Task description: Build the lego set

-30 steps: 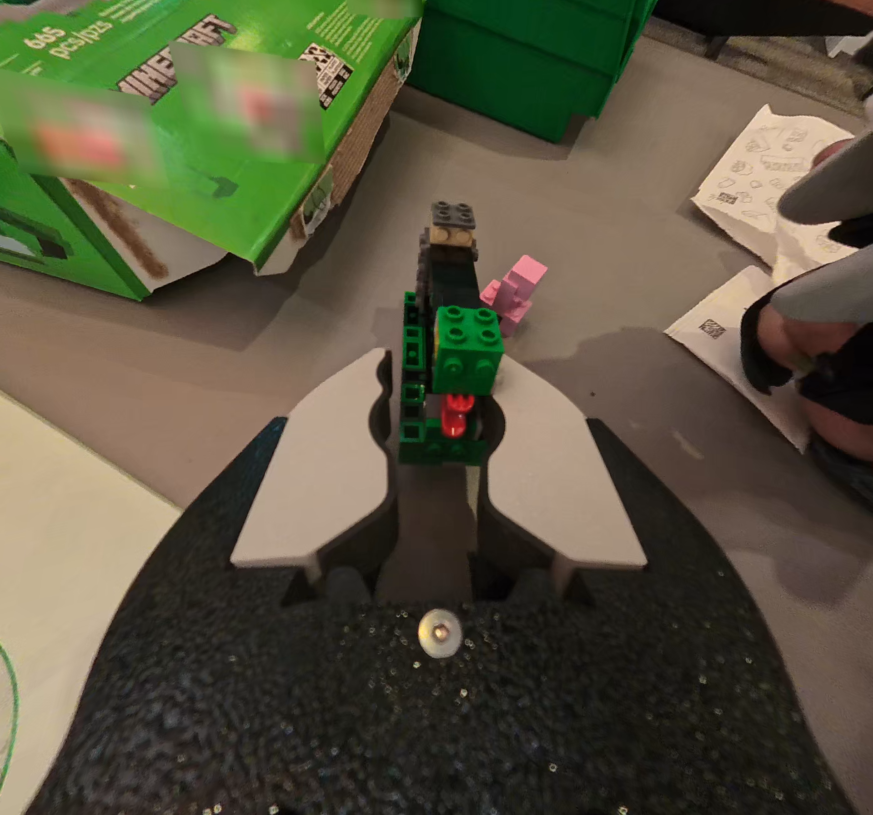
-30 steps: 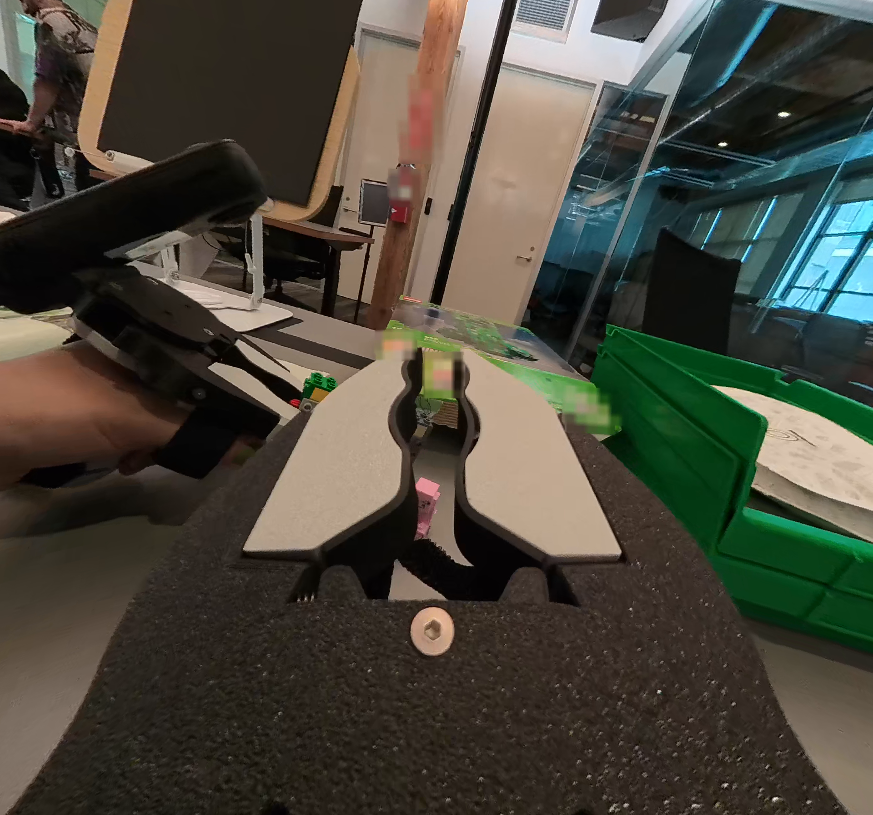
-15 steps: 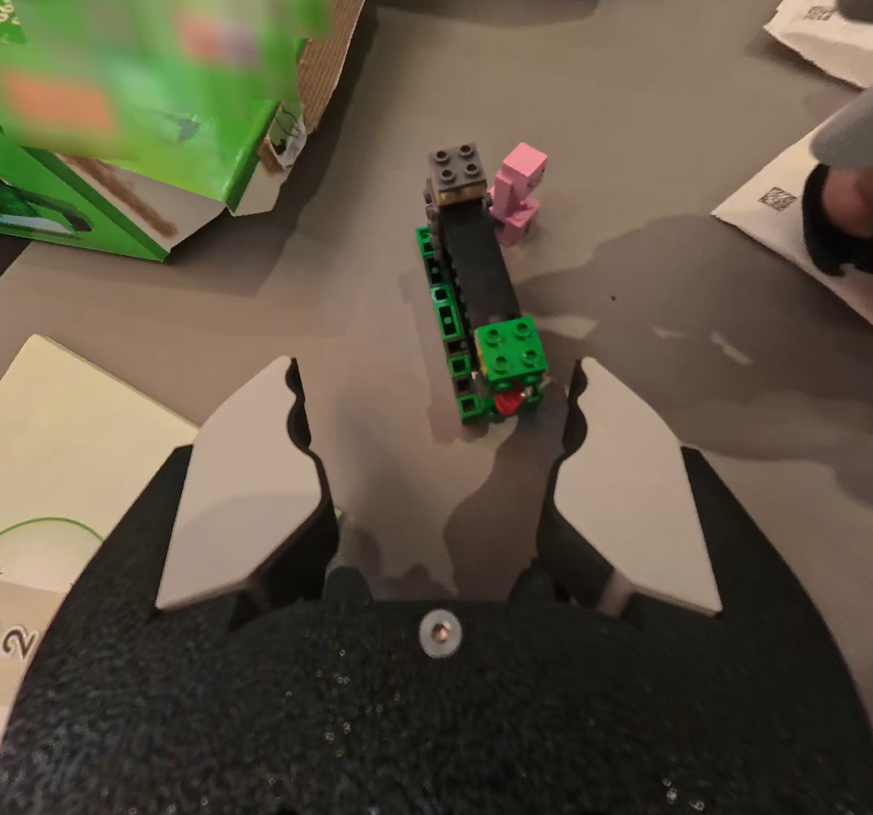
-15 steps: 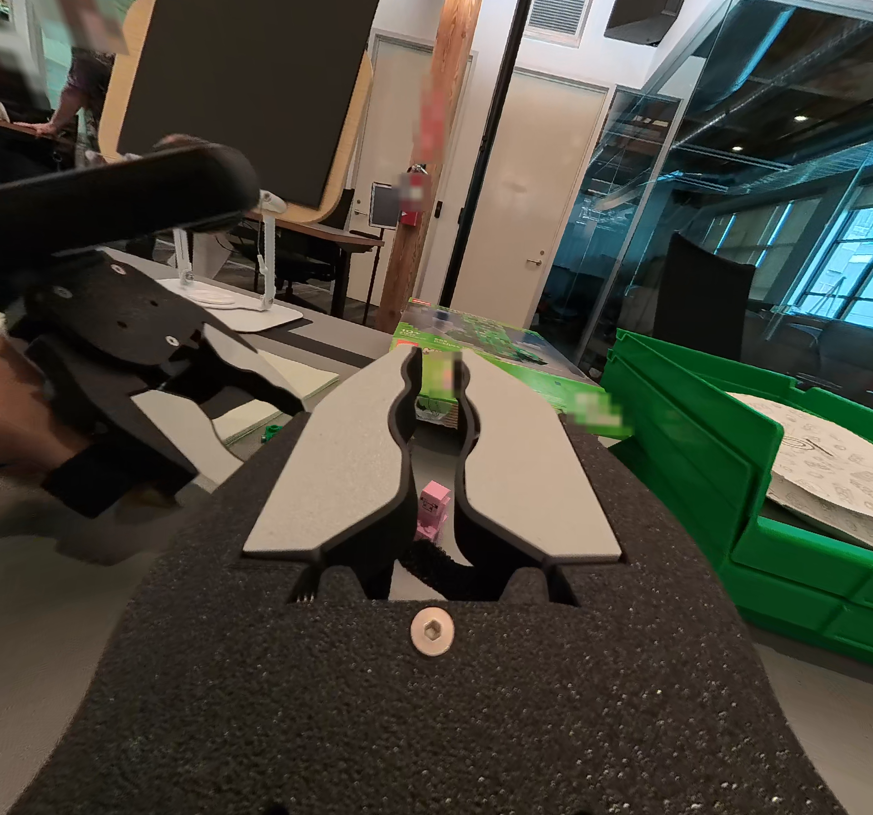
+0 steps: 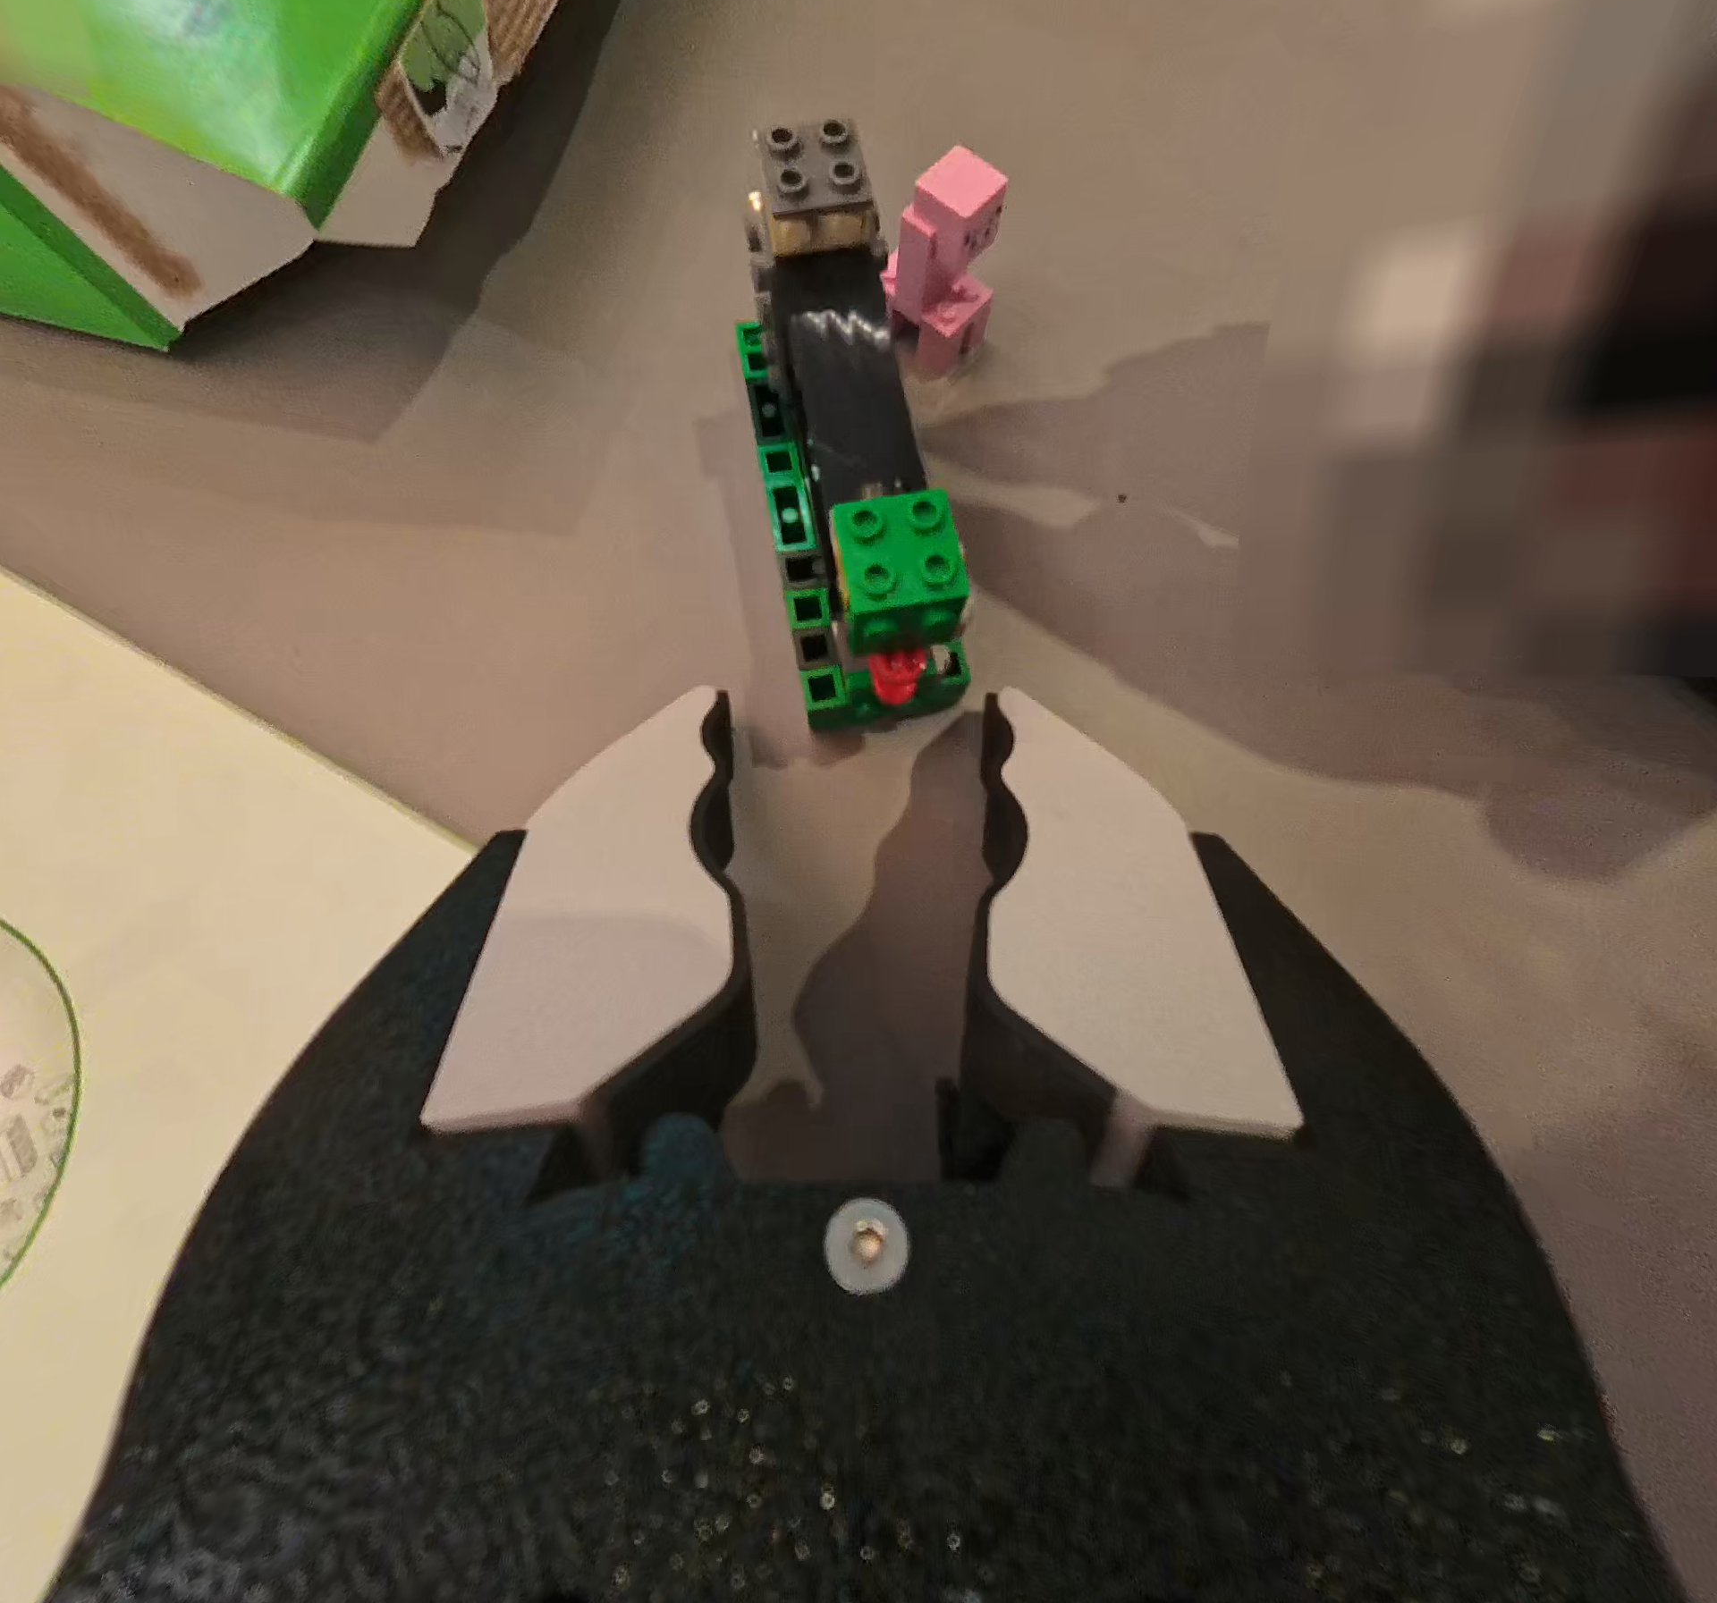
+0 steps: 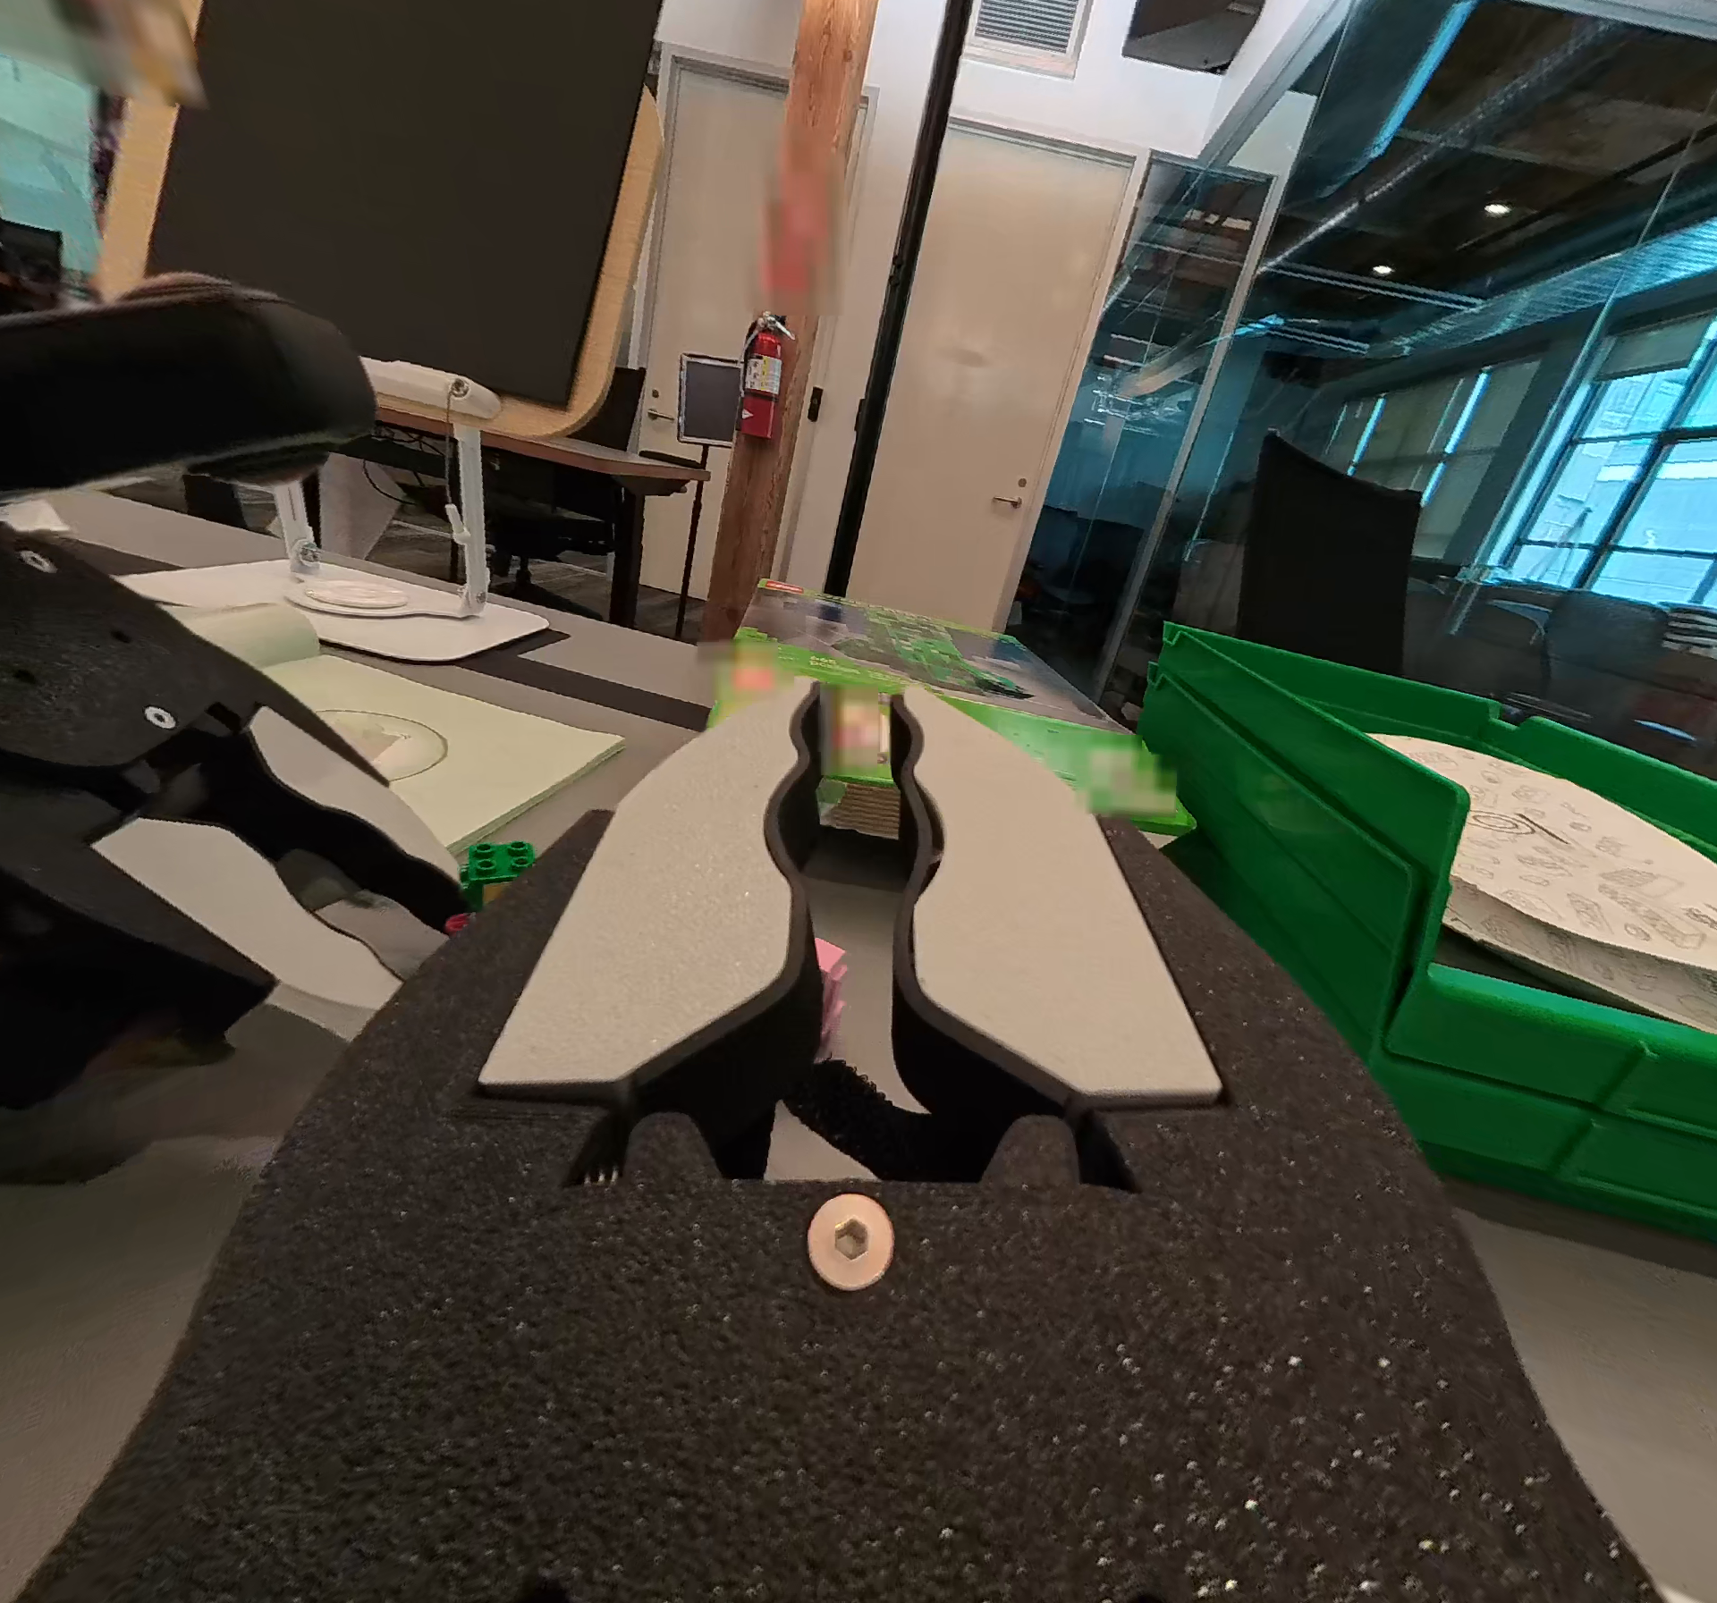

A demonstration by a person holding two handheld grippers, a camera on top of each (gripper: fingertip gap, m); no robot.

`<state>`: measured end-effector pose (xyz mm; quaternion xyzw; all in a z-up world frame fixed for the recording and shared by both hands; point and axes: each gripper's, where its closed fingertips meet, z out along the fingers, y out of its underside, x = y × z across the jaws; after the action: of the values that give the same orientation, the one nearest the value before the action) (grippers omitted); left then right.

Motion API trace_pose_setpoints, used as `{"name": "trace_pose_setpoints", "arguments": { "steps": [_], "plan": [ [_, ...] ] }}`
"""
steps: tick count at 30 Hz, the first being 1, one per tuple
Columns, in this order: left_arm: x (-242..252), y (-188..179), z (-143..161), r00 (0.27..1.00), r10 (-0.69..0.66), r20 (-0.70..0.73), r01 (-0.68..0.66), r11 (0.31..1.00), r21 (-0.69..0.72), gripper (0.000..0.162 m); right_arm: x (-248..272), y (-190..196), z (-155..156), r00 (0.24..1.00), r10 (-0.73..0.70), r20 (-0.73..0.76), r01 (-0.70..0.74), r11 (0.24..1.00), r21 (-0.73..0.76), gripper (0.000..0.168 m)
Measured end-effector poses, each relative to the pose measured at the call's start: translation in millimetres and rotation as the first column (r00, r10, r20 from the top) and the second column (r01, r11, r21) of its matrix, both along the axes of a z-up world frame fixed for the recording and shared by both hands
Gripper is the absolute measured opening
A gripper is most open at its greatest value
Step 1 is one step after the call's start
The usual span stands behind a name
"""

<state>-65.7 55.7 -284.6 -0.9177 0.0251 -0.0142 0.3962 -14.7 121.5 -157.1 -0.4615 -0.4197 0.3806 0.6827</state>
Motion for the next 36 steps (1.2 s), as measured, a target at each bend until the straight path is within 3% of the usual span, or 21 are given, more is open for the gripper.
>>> {"name": "trace_pose_setpoints", "arguments": {
  "steps": [9,14,17,22,29,33,36],
  "plan": [
    [-13,32,-3,0.997,-0.023,-0.072,0.02,0.999,-0.034,0.035,10,28,-6,0.993,-0.115,0.01,0.115,0.986,-0.117,0.01],
    [-20,49,-3,0.998,-0.028,-0.059,0.025,0.998,-0.051,0.046,8,30,-10,0.99,-0.134,0.036,0.137,0.985,-0.1,0.009],
    [-22,44,0,0.999,-0.019,-0.049,0.016,0.999,-0.052,0.063,9,32,-10,0.988,-0.149,0.036,0.152,0.984,-0.093,0.01],
    [-34,-8,25,0.996,0.029,-0.086,-0.029,1.0,0.009,0.078,10,33,-9,0.985,-0.166,0.041,0.169,0.983,-0.071,0.011],
    [-83,-142,70,0.963,0.227,-0.144,-0.201,0.964,0.171,0.077,2,10,3,0.99,-0.138,0.04,0.134,0.987,0.089,0.012],
    [-69,-186,48,0.981,0.169,-0.095,-0.159,0.982,0.099,0.071,-13,-26,8,0.995,-0.069,0.074,0.044,0.956,0.291,0.014],
    [-55,-190,27,0.99,0.108,-0.096,-0.104,0.993,0.049,0.06,-15,-40,11,0.996,-0.05,0.074,0.022,0.941,0.338,0.015]
  ]
}}
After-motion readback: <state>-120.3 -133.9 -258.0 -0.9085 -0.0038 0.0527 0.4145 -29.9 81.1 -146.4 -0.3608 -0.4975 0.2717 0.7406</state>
